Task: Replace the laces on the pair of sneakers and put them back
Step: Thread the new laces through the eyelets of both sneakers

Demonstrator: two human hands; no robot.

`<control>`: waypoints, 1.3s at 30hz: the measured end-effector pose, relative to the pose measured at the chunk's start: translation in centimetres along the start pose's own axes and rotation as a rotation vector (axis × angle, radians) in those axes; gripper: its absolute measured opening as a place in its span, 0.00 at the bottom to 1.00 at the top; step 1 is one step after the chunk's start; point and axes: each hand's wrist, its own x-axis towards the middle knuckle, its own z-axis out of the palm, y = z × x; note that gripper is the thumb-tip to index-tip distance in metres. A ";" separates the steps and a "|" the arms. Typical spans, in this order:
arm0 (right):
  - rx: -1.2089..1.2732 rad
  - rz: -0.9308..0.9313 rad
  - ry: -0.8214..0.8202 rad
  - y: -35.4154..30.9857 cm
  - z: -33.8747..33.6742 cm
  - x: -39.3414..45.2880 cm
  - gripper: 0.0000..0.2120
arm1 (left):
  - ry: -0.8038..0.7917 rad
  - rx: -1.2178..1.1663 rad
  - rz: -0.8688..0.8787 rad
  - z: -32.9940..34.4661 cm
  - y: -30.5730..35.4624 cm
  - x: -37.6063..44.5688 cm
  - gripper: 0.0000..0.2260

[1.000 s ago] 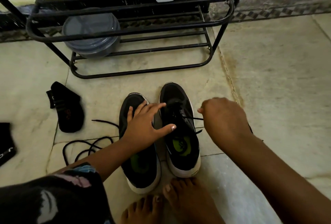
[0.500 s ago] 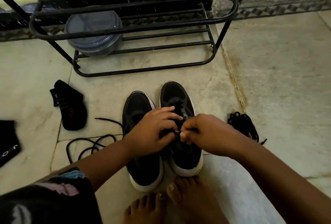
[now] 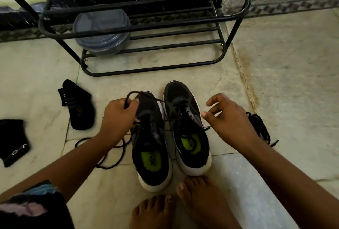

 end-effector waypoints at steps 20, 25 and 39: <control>-0.993 -0.442 -0.259 -1.9 4.7 -0.2 0.15 | -0.608 0.780 -0.352 -2.4 -1.0 -2.6 0.14; -0.746 -0.365 -0.252 -1.5 4.1 0.7 0.10 | -0.662 0.802 -0.336 -3.1 0.8 -2.0 0.17; 0.766 -0.154 0.014 -4.8 -5.8 0.5 0.14 | -0.670 0.588 -0.293 -4.7 6.5 -1.9 0.21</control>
